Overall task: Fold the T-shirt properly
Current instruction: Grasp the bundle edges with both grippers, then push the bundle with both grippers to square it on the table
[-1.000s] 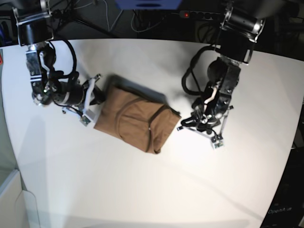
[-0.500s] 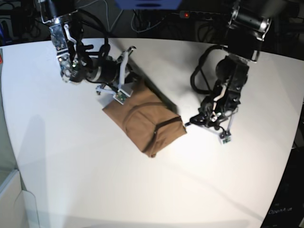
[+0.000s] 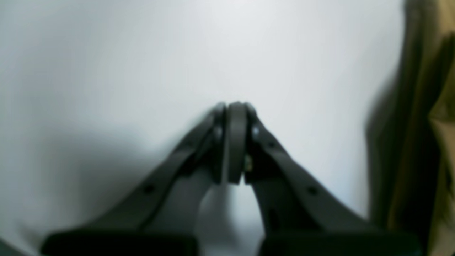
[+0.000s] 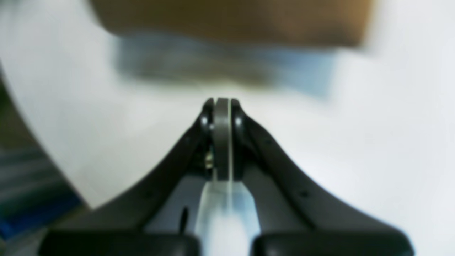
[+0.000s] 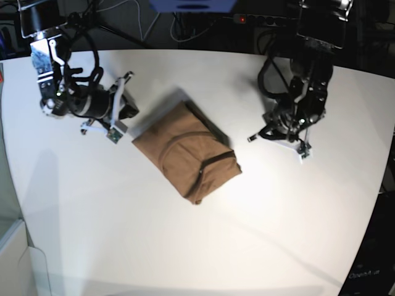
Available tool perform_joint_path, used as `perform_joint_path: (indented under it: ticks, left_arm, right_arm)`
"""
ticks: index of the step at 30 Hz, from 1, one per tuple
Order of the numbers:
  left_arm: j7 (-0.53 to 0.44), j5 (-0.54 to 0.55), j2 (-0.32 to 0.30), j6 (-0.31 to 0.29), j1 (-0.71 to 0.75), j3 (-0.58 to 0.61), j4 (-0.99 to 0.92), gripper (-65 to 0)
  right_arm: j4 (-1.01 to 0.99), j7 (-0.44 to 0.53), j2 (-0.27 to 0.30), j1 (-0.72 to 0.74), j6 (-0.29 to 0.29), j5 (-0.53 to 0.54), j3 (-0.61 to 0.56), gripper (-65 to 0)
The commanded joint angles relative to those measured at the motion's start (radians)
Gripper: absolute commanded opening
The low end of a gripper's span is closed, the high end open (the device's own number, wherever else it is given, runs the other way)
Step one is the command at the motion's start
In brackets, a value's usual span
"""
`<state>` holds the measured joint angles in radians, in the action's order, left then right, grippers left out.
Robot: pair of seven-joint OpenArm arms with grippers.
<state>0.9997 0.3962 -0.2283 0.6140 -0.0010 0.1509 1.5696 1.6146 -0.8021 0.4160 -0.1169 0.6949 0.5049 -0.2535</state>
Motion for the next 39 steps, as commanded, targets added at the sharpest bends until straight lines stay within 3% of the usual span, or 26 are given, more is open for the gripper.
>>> perform_joint_path:
  ticks: [1,4,8,14,20,32,39]
  left_arm:
    - [-0.009,0.0,0.005,0.004,-0.012,-0.003,-0.018,-62.7]
    - [-0.077,0.008,0.014,0.004,-0.014,-0.003,-0.11,-62.7]
    - [-0.135,0.005,0.034,0.004,-0.02,-0.001,-0.2,-62.7]
    - [-0.166,0.002,0.066,0.004,-0.04,0.0,-0.252,-62.7]
    - [-0.163,0.01,0.099,0.004,-0.095,0.066,-0.255,-62.7]
    - [-0.17,0.007,0.139,0.004,-0.198,0.097,-0.366,-62.7]
    - [-0.233,0.01,0.14,0.004,-0.248,0.098,-0.367,-62.7]
  right_arm:
    - [0.014,0.028,0.028,0.029,0.003,0.014,0.01,-65.0]
    - [-0.029,0.033,0.093,0.079,0.003,0.014,0.007,-65.0]
    - [-0.144,0.051,0.133,0.173,0.003,0.014,0.0,-65.0]
    - [-0.32,0.06,0.128,0.305,0.003,0.014,-0.002,-65.0]
    - [-0.337,0.06,0.087,0.345,0.003,-0.012,-0.065,-65.0]
    - [-0.336,0.049,-0.098,0.322,0.003,-0.285,-0.085,-65.0]
    - [-0.225,0.026,-0.147,0.236,0.003,-0.288,-0.085,-65.0]
